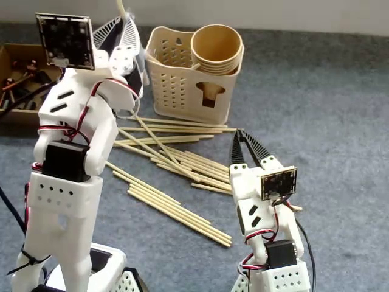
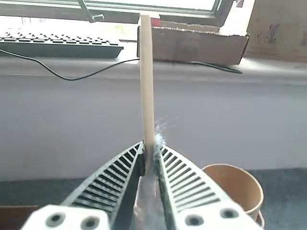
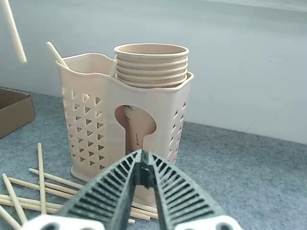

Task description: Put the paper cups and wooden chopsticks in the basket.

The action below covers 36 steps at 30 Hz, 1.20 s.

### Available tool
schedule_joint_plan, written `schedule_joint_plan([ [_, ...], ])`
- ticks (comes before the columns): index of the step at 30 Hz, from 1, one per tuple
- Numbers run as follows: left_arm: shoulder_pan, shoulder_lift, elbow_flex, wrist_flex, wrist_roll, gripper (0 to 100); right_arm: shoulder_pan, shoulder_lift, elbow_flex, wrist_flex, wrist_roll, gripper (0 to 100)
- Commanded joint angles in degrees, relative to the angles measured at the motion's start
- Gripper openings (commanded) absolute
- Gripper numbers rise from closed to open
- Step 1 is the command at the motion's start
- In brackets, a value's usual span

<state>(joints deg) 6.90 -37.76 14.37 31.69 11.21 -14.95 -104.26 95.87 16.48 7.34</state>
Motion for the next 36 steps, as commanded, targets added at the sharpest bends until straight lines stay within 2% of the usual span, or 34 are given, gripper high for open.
schedule_joint_plan([
  [1,1.27,-0.84,-0.48,-5.63,1.32,1,-0.57,-0.75,2.33,0.22,0.70,0.9],
  [9,1.27,-0.84,9.63,-23.91,1.14,1,-0.57,-0.75,2.33,0.22,0.70,0.9],
  [17,1.01,0.04,16.48,-32.26,0.97,1,-0.66,-0.75,2.33,0.22,0.70,0.9],
  [24,-0.13,10.95,16.40,-40.79,0.97,1,-0.66,-0.75,2.33,0.22,0.70,0.9],
  [33,-1.36,18.77,14.37,-41.49,0.97,1,-0.66,-0.75,2.33,0.22,0.79,0.9],
  [36,-1.36,19.12,14.20,-39.12,0.88,1,-0.66,-0.75,2.33,0.22,0.79,0.9],
])
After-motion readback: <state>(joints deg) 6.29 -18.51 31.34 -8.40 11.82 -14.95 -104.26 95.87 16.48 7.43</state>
